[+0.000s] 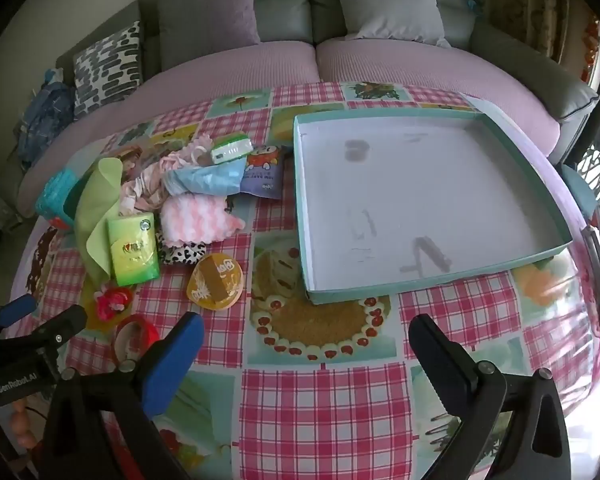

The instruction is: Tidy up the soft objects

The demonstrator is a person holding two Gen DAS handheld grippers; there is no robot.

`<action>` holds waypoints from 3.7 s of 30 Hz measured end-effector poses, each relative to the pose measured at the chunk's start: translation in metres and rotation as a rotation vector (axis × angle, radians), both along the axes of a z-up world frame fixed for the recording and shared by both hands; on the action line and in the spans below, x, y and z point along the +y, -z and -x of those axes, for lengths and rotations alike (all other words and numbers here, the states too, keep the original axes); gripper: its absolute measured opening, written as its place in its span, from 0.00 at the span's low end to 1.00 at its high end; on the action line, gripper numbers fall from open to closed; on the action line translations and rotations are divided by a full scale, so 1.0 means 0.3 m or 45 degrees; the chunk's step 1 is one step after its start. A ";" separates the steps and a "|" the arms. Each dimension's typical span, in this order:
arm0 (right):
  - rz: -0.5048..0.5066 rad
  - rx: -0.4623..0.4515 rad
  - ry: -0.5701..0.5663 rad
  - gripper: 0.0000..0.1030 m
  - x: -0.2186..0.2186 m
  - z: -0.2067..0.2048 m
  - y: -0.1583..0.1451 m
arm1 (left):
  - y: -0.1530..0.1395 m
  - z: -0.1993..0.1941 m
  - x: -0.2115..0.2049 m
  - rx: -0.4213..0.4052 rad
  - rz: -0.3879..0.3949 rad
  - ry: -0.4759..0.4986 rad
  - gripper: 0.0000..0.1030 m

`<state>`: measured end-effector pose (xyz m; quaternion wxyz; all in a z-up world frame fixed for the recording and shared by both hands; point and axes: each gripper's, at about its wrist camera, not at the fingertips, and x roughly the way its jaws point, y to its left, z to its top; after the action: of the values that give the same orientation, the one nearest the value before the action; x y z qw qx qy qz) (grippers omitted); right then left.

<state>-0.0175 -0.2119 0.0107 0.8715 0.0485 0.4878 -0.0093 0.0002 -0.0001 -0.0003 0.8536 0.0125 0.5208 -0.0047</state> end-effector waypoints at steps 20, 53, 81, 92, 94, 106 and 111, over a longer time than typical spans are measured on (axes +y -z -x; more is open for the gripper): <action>0.004 0.004 -0.002 1.00 0.004 -0.002 0.004 | 0.002 0.000 0.004 0.005 -0.035 -0.005 1.00; 0.019 0.008 -0.010 1.00 0.017 -0.004 0.011 | 0.014 -0.002 0.004 0.022 -0.050 -0.007 1.00; 0.022 0.007 -0.011 1.00 0.019 -0.002 0.010 | 0.016 0.000 0.004 0.023 -0.052 -0.006 1.00; 0.023 0.007 -0.011 1.00 0.021 -0.002 0.010 | 0.018 0.003 0.013 0.028 -0.053 -0.003 1.00; 0.011 0.004 -0.013 1.00 0.018 -0.002 0.011 | 0.018 0.003 0.009 0.030 -0.052 -0.002 1.00; -0.168 -0.042 -0.040 1.00 -0.010 -0.045 -0.022 | 0.055 -0.019 -0.042 0.101 0.077 0.187 1.00; -0.155 -0.020 -0.063 1.00 0.018 -0.074 -0.015 | 0.108 -0.032 -0.087 0.191 0.084 0.266 1.00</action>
<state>0.0047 -0.2065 0.0152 0.8707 0.0893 0.4818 0.0422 0.0097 -0.0261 -0.0325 0.8070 0.0381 0.5786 -0.1116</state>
